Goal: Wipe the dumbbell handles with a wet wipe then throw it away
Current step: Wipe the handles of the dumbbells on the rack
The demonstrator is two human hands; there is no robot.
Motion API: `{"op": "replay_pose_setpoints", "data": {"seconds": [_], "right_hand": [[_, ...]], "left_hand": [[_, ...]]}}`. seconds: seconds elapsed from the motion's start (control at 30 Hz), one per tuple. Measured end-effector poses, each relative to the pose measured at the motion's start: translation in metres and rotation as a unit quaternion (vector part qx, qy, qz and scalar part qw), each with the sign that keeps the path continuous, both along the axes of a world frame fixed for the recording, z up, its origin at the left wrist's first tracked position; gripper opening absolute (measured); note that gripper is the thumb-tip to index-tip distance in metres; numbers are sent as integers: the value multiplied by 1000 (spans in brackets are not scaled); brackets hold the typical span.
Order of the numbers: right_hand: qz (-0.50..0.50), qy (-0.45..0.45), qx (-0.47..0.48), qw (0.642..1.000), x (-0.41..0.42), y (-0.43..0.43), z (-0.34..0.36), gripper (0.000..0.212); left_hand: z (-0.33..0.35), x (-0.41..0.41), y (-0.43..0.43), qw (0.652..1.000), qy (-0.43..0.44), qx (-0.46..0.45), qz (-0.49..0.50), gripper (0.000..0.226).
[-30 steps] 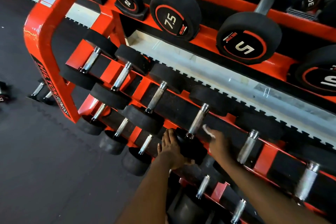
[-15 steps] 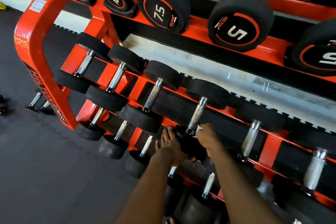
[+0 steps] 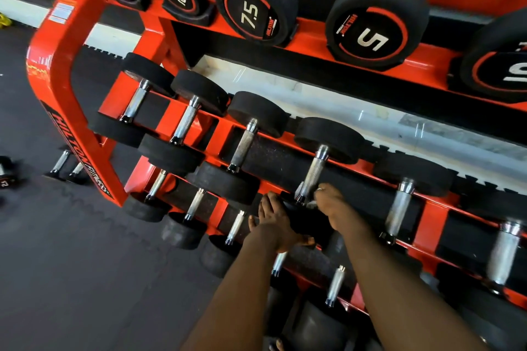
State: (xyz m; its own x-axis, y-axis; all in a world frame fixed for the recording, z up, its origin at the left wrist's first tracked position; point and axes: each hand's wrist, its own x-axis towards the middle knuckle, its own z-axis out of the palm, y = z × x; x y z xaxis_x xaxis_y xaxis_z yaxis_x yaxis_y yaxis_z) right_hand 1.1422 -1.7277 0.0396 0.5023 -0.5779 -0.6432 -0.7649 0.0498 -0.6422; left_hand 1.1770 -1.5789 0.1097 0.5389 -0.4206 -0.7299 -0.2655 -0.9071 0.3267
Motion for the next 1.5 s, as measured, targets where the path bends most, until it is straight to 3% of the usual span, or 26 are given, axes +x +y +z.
{"op": "replay_pose_setpoints", "data": {"seconds": [0.17,0.23,0.4,0.53,0.67,0.73,0.8,0.87,0.97,1.0,1.03,1.17,1.23,1.33,1.43,1.5], "right_hand": [[35,-13,-97,995,-21,4,2,21],[31,-32,-80,996,-22,0,4,17],[42,19,-73,996,-4,2,-6,16],[81,-16,-105,991,-22,-1,-2,17],[116,-49,-80,989,-28,-10,26,24],[111,-112,-165,974,-18,-13,44,38],[178,-187,-273,927,-6,-18,56,50],[348,-200,-331,854,-2,-26,50,59],[581,-155,-439,668,-11,-30,26,54],[606,-162,-473,619,-10,-33,21,53],[600,-169,-508,595,-7,-38,21,53],[535,-49,-580,612,2,-51,34,62],[562,-41,-581,588,-1,-48,29,63],[604,-114,-568,547,-3,-53,22,62],[562,-27,-572,597,2,-57,35,70],[529,-13,-560,637,-5,-42,36,73]], "left_hand": [[0,2,-1,1000,4,4,-8,147],[-1,2,-1,1000,4,2,-2,147],[0,0,-2,1000,1,15,-11,148],[0,1,-2,1000,2,11,-11,147],[-7,1,2,1000,6,-2,1,149],[-10,1,2,1000,6,-9,3,149],[-11,3,0,1000,4,-12,5,150],[-11,5,0,1000,5,-12,3,150],[-12,5,0,1000,15,-21,6,149],[-13,4,1,1000,14,-22,8,149],[-12,5,1,1000,11,-22,7,149],[-9,4,2,1000,13,-15,1,147],[-7,3,3,1000,18,-13,3,147],[-5,2,3,1000,21,-14,3,147],[-2,2,3,1000,22,-14,3,145],[-3,2,5,999,24,-22,9,145]]}}
